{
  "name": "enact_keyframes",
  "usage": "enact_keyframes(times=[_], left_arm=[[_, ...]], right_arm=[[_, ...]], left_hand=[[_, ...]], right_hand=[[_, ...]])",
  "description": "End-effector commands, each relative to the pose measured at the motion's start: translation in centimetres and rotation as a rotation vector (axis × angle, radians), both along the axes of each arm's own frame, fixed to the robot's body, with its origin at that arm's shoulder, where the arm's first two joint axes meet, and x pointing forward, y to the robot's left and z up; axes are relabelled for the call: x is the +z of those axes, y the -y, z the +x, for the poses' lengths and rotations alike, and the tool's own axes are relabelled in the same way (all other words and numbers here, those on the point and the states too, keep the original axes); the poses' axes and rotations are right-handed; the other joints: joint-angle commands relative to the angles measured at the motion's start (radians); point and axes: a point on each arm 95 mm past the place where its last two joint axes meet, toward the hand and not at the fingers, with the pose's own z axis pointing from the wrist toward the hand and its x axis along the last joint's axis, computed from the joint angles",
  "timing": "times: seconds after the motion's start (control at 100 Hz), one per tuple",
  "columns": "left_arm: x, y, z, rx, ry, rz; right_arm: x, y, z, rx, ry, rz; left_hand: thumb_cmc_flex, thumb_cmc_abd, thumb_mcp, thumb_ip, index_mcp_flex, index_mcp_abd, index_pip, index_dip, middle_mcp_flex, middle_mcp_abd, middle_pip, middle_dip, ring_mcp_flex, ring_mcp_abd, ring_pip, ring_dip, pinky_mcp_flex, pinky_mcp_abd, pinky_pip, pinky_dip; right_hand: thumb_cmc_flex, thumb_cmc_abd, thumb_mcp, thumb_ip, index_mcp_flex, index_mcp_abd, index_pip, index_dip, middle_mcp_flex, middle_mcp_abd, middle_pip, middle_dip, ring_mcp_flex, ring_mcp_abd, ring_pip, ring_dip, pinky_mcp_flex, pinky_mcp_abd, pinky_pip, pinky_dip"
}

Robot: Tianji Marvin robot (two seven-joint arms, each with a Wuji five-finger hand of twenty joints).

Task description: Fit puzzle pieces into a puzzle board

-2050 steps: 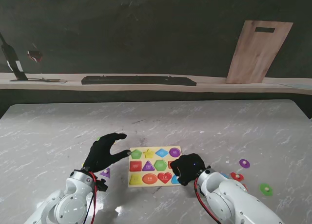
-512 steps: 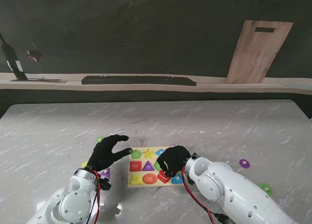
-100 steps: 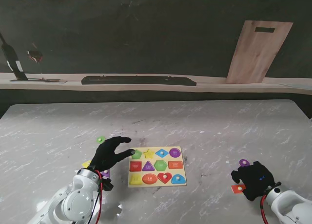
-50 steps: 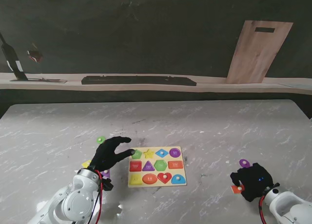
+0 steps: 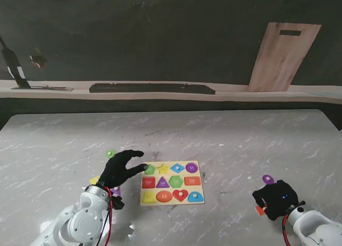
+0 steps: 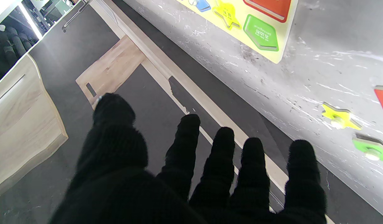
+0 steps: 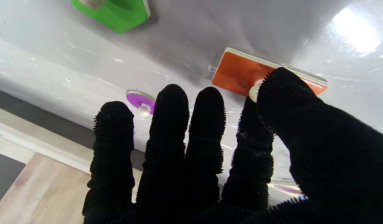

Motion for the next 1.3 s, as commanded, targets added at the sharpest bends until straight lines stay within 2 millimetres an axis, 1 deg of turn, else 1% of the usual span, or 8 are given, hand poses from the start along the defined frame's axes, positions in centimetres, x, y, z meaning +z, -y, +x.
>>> enact_keyframes(times=[0.0,0.1,0.16,0.32,0.45,0.67,0.92,1.29], left_arm=[[0.0,0.1,-0.1,-0.001,-0.001,-0.003],[0.0,0.1,-0.1,-0.001,0.000,-0.003],[0.0,0.1,-0.1,-0.001,0.000,-0.003],[0.0,0.1,-0.1,-0.002,0.000,-0.003],[0.0,0.1,-0.2,-0.001,0.000,-0.003],[0.1,0.1,-0.2,-0.001,-0.001,-0.005],[0.1,0.1,-0.2,0.000,0.002,-0.010],[0.2,0.0,-0.2,0.000,0.002,-0.018]], right_arm=[[-0.5,-0.2,-0.4,-0.007,-0.019,0.009],[-0.5,-0.3,-0.4,-0.033,-0.020,0.050],[-0.5,-0.3,-0.3,-0.048,-0.018,0.075],[-0.4,-0.4,0.0,-0.064,-0.001,0.111],[-0.1,-0.6,0.3,-0.061,0.012,0.123],[0.8,-1.7,1.3,-0.052,0.055,0.151],[2.0,-4.4,3.8,-0.028,0.086,0.209],[2.4,-10.2,8.9,0.069,0.043,0.305]], left_hand=[[0.006,0.027,-0.041,0.037,0.018,-0.026,-0.018,-0.004,0.013,-0.004,-0.014,-0.010,0.002,-0.026,-0.024,-0.009,-0.014,-0.080,-0.012,0.011],[0.005,0.027,-0.041,0.037,0.018,-0.026,-0.017,-0.003,0.013,-0.006,-0.014,-0.010,0.003,-0.027,-0.024,-0.009,-0.014,-0.081,-0.012,0.011],[0.005,0.025,-0.042,0.037,0.019,-0.027,-0.016,-0.003,0.015,-0.005,-0.013,-0.010,0.004,-0.027,-0.024,-0.008,-0.014,-0.081,-0.012,0.011],[0.005,0.026,-0.041,0.037,0.018,-0.028,-0.015,-0.003,0.014,-0.006,-0.013,-0.010,0.004,-0.026,-0.024,-0.009,-0.014,-0.081,-0.012,0.011],[0.004,0.025,-0.042,0.036,0.018,-0.027,-0.015,-0.003,0.015,-0.006,-0.012,-0.010,0.005,-0.027,-0.023,-0.009,-0.013,-0.081,-0.012,0.011],[0.004,0.025,-0.041,0.037,0.019,-0.028,-0.015,-0.003,0.016,-0.005,-0.013,-0.010,0.005,-0.026,-0.023,-0.008,-0.014,-0.082,-0.011,0.011],[0.004,0.025,-0.041,0.037,0.021,-0.027,-0.016,-0.003,0.016,-0.005,-0.013,-0.010,0.004,-0.025,-0.023,-0.008,-0.015,-0.080,-0.012,0.011],[0.005,0.026,-0.041,0.037,0.019,-0.026,-0.018,-0.003,0.015,-0.004,-0.014,-0.010,0.005,-0.025,-0.023,-0.008,-0.015,-0.080,-0.012,0.011]], right_hand=[[0.043,-0.010,0.034,-0.025,0.088,0.005,0.030,-0.022,0.059,0.027,-0.013,-0.012,0.044,0.006,-0.005,-0.012,0.024,0.029,0.027,-0.012],[0.051,-0.065,0.069,-0.022,0.141,0.075,0.033,-0.064,0.135,0.078,-0.056,-0.038,0.112,0.024,-0.037,-0.039,0.061,0.026,0.024,-0.027],[0.050,-0.096,0.085,-0.020,0.164,0.101,0.034,-0.083,0.169,0.093,-0.076,-0.049,0.139,0.031,-0.048,-0.050,0.080,0.031,0.025,-0.033],[0.041,-0.154,0.119,-0.013,0.204,0.136,0.038,-0.119,0.235,0.104,-0.118,-0.075,0.189,0.040,-0.066,-0.068,0.116,0.037,0.033,-0.042],[0.038,-0.164,0.128,-0.008,0.209,0.143,0.041,-0.123,0.250,0.106,-0.130,-0.080,0.200,0.042,-0.068,-0.070,0.127,0.038,0.040,-0.044],[0.042,-0.189,0.140,0.001,0.221,0.170,0.043,-0.128,0.267,0.125,-0.132,-0.081,0.220,0.055,-0.057,-0.069,0.145,0.055,0.062,-0.042],[0.049,-0.201,0.148,0.007,0.228,0.188,0.042,-0.131,0.274,0.138,-0.131,-0.084,0.231,0.069,-0.048,-0.072,0.154,0.069,0.079,-0.043],[0.059,-0.192,0.138,0.010,0.224,0.196,0.038,-0.127,0.267,0.148,-0.126,-0.082,0.227,0.078,-0.040,-0.075,0.151,0.079,0.095,-0.048]])
